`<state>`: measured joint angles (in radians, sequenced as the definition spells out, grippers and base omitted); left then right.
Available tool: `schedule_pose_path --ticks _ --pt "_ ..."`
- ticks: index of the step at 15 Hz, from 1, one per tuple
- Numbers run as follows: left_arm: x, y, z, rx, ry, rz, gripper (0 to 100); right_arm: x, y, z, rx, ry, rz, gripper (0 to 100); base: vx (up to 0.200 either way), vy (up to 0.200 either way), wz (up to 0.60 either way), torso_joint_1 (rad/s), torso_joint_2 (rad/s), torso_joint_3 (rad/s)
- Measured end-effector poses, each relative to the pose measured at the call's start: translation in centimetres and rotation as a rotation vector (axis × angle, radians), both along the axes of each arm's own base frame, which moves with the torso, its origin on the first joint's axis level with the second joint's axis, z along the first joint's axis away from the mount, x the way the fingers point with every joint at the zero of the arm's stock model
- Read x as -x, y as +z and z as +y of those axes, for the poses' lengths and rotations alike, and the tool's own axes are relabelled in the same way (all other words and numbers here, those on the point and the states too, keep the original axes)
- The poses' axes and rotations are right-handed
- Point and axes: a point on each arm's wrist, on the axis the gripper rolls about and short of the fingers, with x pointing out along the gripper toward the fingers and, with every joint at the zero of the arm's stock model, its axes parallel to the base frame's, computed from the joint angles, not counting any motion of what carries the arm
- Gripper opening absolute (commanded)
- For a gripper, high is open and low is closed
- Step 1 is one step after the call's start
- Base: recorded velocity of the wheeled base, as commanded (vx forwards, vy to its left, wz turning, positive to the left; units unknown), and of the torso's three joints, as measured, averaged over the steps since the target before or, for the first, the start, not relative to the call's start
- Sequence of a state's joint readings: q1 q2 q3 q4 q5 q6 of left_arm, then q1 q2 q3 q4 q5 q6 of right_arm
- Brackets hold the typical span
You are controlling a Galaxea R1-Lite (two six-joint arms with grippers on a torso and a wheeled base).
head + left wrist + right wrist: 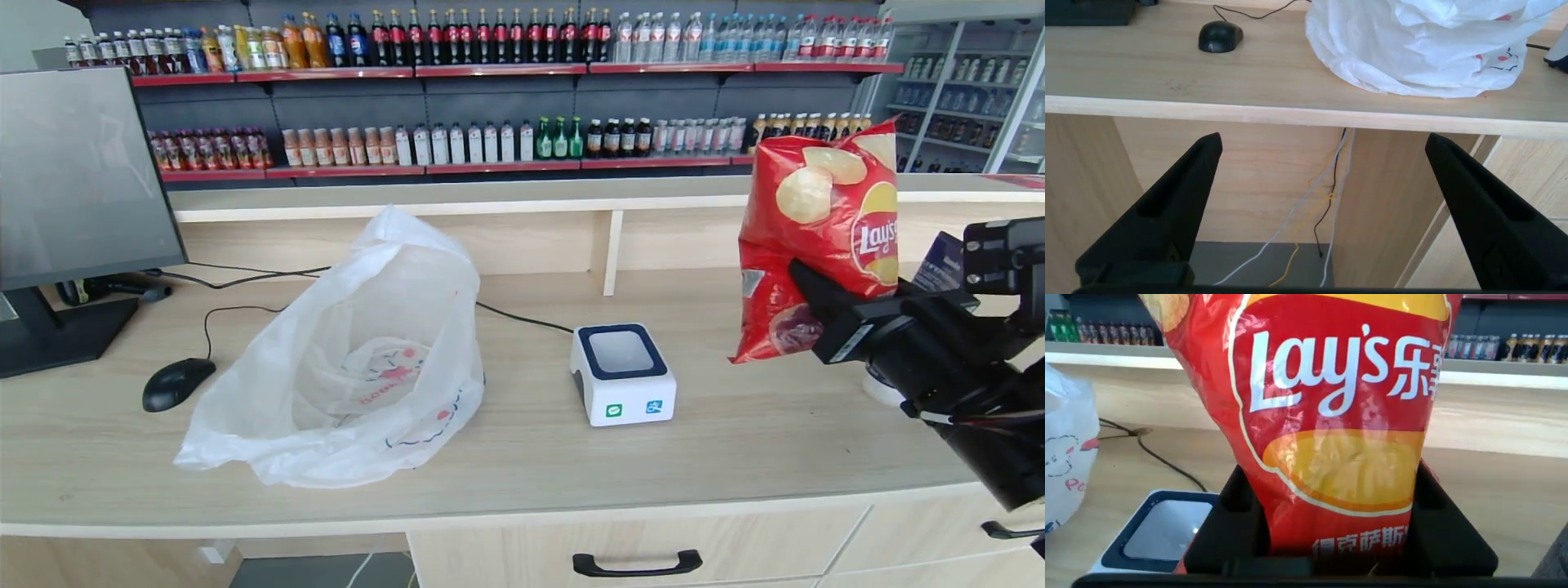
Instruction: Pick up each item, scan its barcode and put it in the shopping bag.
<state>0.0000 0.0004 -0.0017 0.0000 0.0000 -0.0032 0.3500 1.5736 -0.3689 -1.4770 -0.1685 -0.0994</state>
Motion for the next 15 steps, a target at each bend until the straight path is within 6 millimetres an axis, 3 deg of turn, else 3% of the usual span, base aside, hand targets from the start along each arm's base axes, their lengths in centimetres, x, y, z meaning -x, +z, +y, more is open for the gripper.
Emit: schedule_pose_path --ticks 1,13,15 --pt "0.0 0.0 0.0 0.001 0.0 0.0 100 0.14 0.14 0.0 -0.004 0.004 -0.011 0 0.0 0.0 0.0 0.0 0.0 0.0" --pt "-0.01 -0.04 0.0 0.005 0.0 0.001 100 -0.07 -0.19 -0.38 -0.008 0.013 0.003 0 0.0 0.2 0.0 0.004 0.0 0.002" --pt "-0.01 -0.03 0.0 0.001 0.0 0.0 100 -0.01 -0.43 -0.53 -0.005 0.015 0.013 0 0.0 0.0 0.0 0.0 0.0 0.0"
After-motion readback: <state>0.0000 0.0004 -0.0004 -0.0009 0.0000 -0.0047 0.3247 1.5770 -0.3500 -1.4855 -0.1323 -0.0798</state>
